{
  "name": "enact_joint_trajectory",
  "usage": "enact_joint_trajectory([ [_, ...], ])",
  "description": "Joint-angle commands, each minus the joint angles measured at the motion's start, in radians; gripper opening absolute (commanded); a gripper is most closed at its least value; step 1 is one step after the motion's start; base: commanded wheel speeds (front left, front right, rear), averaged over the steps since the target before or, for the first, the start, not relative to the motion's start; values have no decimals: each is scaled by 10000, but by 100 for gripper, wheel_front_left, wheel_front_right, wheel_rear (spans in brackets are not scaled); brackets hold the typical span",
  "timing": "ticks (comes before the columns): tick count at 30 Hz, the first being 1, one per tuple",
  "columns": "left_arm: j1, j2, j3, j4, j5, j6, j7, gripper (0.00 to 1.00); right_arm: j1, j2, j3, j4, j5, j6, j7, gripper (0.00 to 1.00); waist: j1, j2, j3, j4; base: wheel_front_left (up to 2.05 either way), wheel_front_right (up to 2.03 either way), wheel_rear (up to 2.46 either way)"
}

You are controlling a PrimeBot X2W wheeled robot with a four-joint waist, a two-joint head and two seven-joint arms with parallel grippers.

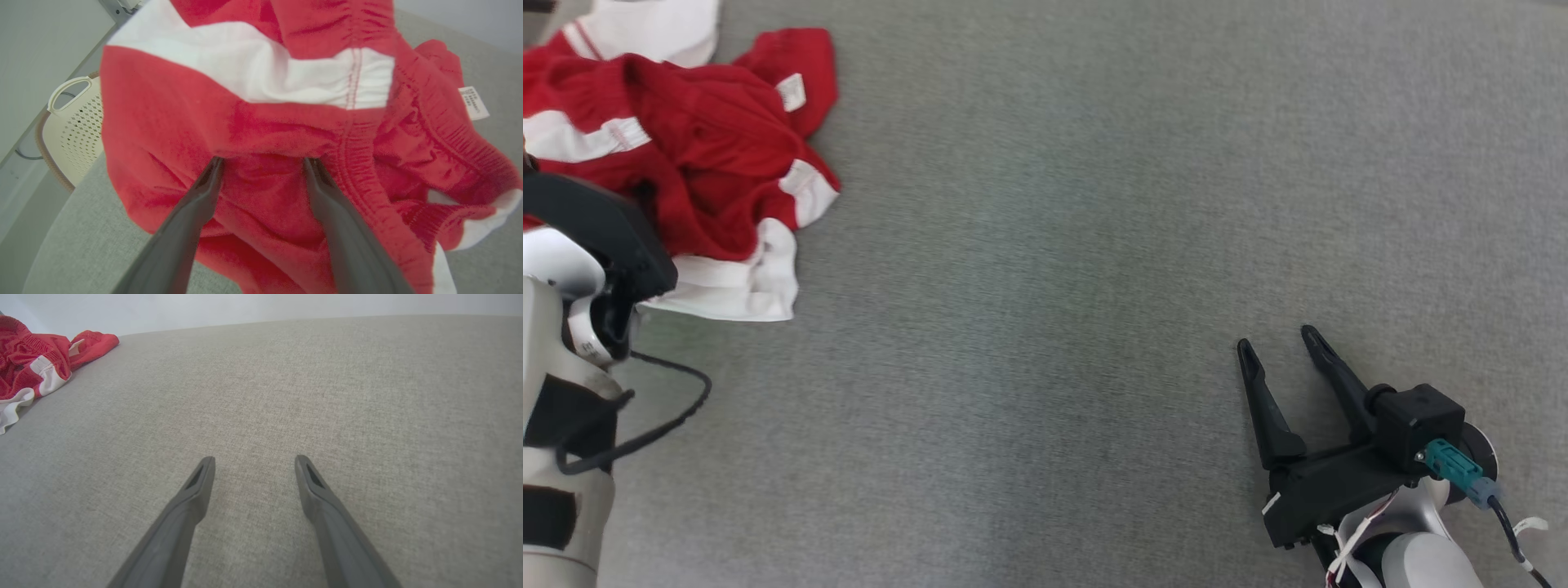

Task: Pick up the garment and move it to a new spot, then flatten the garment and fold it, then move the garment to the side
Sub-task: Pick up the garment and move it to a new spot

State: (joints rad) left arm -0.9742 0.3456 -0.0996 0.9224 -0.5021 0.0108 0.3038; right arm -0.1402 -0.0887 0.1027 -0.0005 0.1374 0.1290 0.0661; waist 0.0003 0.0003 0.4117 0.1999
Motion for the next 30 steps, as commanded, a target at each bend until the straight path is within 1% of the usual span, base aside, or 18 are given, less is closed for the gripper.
enact_joint_trajectory([
  [1,-241,74,18,13,-77,158,40,100,79,58,6,-51,-78,34,-66,100,-3,-3,696,-651,0,0,0],
  [2,-221,103,6,33,-28,231,2,100,55,68,-2,-16,-67,32,-76,100,-3,-3,693,-647,0,0,0],
  [3,-212,107,-37,29,29,267,-41,95,34,81,-9,41,-49,24,-77,100,-3,-3,664,-637,0,0,0],
  [4,-236,127,-98,-6,122,318,-114,31,5,82,2,94,-13,23,-72,100,-3,-3,610,-626,0,0,0],
  [5,-253,147,-135,-41,181,369,-209,0,-28,80,15,157,33,20,-63,100,-3,-3,539,-613,0,0,0],
  [7,-216,136,-232,-53,292,419,-361,0,-66,78,56,263,107,7,-107,100,-3,-3,360,-581,0,0,0],
  [11,-131,91,-215,-110,333,672,-785,0,-109,123,244,511,241,9,-265,100,-3,-3,-148,-527,0,0,0],
  [15,148,147,-309,-139,465,766,-1090,0,-27,208,402,882,376,11,-492,100,-3,-3,-937,-545,0,0,0],
  [19,167,261,-466,-382,616,749,-1411,0,124,298,435,1340,550,11,-705,100,-3,-3,-1891,-614,0,0,0],
  [20,167,261,-466,-382,616,749,-1411,0,124,298,435,1340,550,11,-705,100,-3,-3,-1891,-614,0,0,0],
  [21,104,301,-523,-604,641,708,-1543,0,254,335,389,1513,645,9,-793,100,-3,-3,-2324,-683,0,0,0],
  [24,-24,324,-671,-983,761,622,-1740,0,412,363,298,1764,774,10,-951,100,-3,-3,-2945,-873,0,0,0],
  [26,-139,214,-821,-1300,863,615,-1812,0,459,377,250,1936,834,10,-1039,100,-3,-3,-3296,-1091,0,0,0],
  [27,-139,214,-821,-1300,863,615,-1812,0,459,377,250,1936,834,10,-1039,100,-3,-3,-3296,-1091,0,0,0],
  [30,-229,13,-1064,-1808,931,503,-1763,0,539,383,135,2033,913,10,-1138,100,-3,-3,-3697,-1501,0,0,0],
])
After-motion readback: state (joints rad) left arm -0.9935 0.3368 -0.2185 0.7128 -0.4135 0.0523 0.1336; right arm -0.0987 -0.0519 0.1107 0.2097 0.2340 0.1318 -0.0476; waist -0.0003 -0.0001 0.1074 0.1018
